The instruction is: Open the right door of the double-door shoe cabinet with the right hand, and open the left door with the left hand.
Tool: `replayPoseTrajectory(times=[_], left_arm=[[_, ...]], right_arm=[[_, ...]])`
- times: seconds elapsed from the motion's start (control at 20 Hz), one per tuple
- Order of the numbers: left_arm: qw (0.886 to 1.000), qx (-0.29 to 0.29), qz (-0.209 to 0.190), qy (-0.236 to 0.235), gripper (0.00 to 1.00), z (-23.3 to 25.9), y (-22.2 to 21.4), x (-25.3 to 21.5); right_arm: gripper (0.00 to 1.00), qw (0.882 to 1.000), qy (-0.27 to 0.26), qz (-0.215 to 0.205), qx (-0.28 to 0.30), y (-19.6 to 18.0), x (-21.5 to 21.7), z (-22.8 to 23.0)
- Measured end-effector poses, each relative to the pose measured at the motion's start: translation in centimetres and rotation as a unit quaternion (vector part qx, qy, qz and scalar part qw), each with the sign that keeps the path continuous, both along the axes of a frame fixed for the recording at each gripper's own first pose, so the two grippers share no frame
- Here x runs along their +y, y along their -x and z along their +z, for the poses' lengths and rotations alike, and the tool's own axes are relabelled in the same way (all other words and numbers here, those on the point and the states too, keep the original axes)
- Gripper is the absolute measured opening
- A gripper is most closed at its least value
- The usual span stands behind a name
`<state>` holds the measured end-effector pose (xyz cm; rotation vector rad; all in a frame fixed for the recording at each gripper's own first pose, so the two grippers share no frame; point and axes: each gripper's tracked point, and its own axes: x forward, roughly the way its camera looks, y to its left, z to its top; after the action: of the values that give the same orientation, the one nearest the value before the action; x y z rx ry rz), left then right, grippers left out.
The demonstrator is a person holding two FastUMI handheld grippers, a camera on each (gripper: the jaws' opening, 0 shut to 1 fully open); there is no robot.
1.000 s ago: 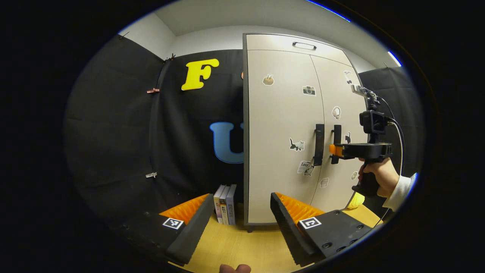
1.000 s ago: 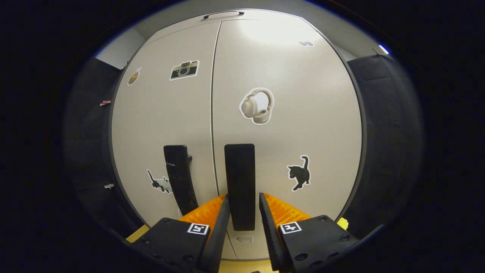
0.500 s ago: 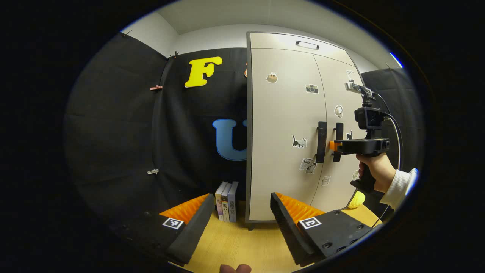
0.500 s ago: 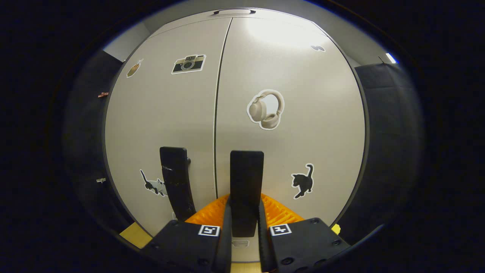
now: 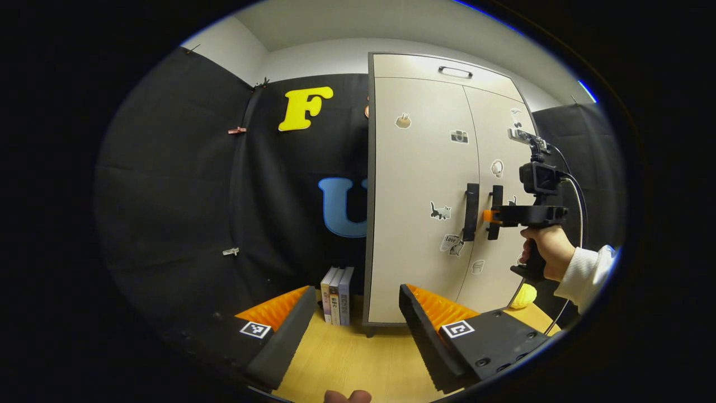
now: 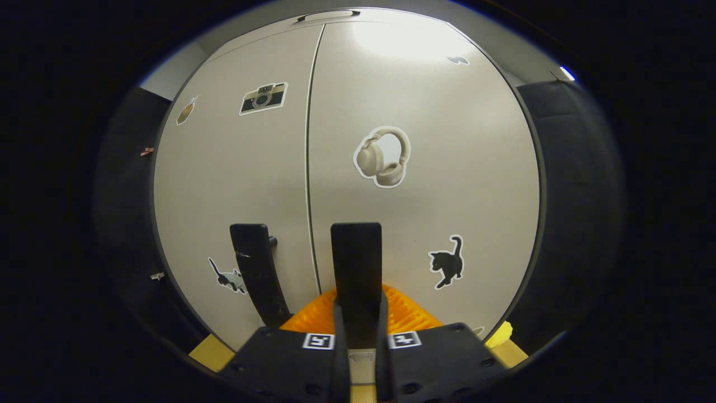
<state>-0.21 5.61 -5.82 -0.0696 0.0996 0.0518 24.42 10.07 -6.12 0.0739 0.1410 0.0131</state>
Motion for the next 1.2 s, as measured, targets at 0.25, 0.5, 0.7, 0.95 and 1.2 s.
replayPoseTrajectory(times=[0.25, 0.5, 0.7, 0.95, 1.2], left_arm=[[1.0, 0.002, 0.015, -0.003, 0.95, 0.0, 2.0, 0.6], [1.0, 0.005, 0.028, 0.003, 0.95, -0.1, 3.7, 0.5], [1.0, 0.005, 0.031, -0.002, 0.95, 0.1, 4.5, 0.0], [0.999, 0.001, 0.033, 0.001, 0.95, 0.4, 5.2, -0.3], [1.0, 0.001, 0.03, -0.001, 0.95, 0.5, 5.1, -1.0]], right_arm=[[0.14, 1.0, -0.001, -0.005, -0.017, 1.6, -0.3, 0.6], [0.14, 0.999, -0.013, 0.005, -0.029, 3.8, -1.2, 1.1], [0.14, 0.999, -0.011, 0.018, -0.027, 4.7, -1.9, 1.4], [0.14, 0.999, -0.015, 0.022, -0.026, 5.6, -2.6, 1.7], [0.14, 0.999, -0.002, 0.023, -0.029, 6.3, -3.6, 1.6]])
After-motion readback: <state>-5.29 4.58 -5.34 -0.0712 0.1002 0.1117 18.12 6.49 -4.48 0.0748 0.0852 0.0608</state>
